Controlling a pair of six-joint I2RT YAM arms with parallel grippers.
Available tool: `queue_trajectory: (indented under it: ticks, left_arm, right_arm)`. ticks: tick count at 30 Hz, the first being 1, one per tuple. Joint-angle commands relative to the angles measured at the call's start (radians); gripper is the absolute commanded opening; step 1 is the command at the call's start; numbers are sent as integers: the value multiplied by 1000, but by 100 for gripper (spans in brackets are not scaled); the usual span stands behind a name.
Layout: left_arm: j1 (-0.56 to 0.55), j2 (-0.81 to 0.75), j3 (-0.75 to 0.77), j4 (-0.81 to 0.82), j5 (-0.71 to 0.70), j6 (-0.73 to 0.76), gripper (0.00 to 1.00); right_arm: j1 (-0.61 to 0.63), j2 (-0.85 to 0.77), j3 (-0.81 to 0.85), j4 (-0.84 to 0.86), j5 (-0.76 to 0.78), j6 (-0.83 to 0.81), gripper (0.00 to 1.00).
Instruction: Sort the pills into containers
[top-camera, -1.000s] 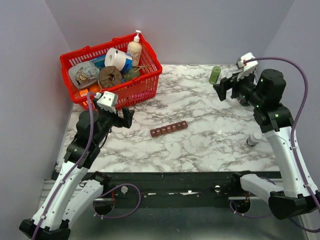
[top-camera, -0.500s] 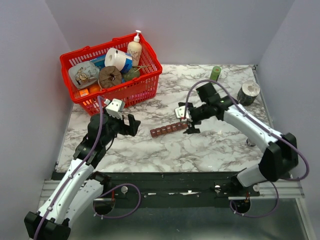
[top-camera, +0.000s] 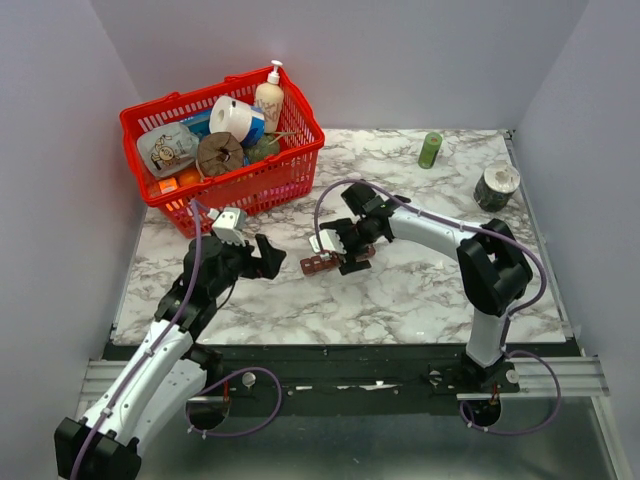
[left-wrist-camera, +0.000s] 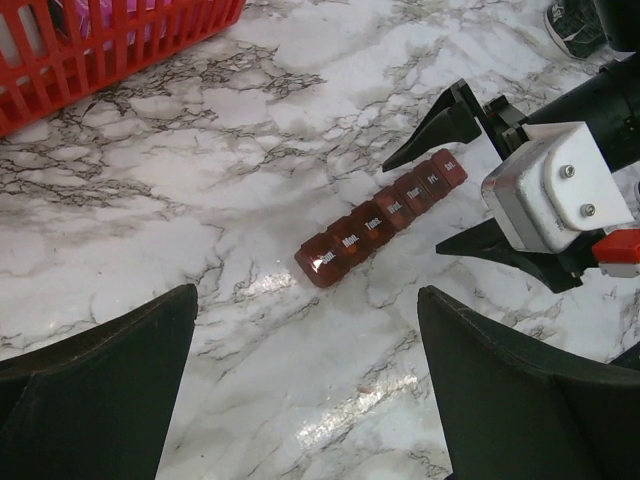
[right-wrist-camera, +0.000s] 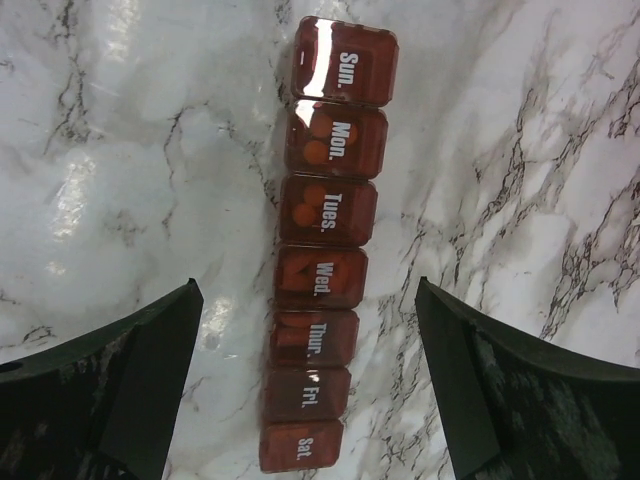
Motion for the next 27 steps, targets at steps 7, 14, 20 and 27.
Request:
queue_trajectory:
  ticks: [7,14,20,27]
  left_arm:
    - [6,157,-61,130,2,-214,93]
    - [3,291,-139,271,105,-249,87]
    - [-3,358,-138,300,79,-202,85]
    - [-11,284,-161,356,65,-147,85]
  right_arm:
    - [57,62,34,85,46,41,91]
    - [59,93,20,96,91,32,83]
    - [56,82,-11,116,118,33,80]
    - [-20,34,-49,57,60,-14,82]
